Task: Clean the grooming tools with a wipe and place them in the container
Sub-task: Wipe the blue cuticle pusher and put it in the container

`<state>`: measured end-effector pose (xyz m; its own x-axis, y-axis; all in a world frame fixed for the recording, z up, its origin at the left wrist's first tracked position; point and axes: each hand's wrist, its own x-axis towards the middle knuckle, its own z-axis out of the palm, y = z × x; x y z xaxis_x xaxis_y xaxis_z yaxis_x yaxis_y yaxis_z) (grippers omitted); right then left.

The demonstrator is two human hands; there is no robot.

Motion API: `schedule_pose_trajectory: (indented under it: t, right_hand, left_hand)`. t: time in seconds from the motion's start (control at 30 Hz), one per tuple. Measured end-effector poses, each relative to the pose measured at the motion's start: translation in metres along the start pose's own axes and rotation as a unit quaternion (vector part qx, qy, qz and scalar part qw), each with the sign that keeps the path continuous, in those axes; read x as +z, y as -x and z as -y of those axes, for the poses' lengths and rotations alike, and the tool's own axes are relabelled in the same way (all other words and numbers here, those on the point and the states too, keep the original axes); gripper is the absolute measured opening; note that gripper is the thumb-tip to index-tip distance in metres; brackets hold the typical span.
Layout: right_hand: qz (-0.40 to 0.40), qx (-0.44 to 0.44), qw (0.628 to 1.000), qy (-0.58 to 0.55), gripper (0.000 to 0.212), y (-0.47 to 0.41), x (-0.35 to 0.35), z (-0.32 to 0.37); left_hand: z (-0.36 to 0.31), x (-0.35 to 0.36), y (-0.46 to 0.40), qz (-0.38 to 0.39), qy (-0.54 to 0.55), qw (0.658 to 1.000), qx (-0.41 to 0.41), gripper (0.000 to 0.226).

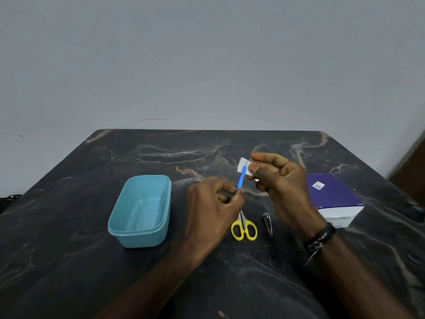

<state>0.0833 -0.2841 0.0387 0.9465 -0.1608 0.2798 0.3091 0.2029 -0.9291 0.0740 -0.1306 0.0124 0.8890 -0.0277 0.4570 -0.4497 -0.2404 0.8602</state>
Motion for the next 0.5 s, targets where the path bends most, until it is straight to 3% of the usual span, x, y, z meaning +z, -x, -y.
schedule_pose_trajectory:
  t: [0.3, 0.5]
  right_hand:
    - [0.033, -0.024, 0.999, 0.007, 0.029, -0.001, -0.003, 0.003]
    - [0.014, -0.024, 0.999, 0.020, 0.037, -0.001, -0.002, 0.002]
  left_hand:
    - [0.010, -0.003, -0.003, -0.022, -0.011, 1.000, -0.002, 0.011]
    - [0.014, -0.003, -0.004, -0.020, -0.008, 1.000, 0.003, 0.016]
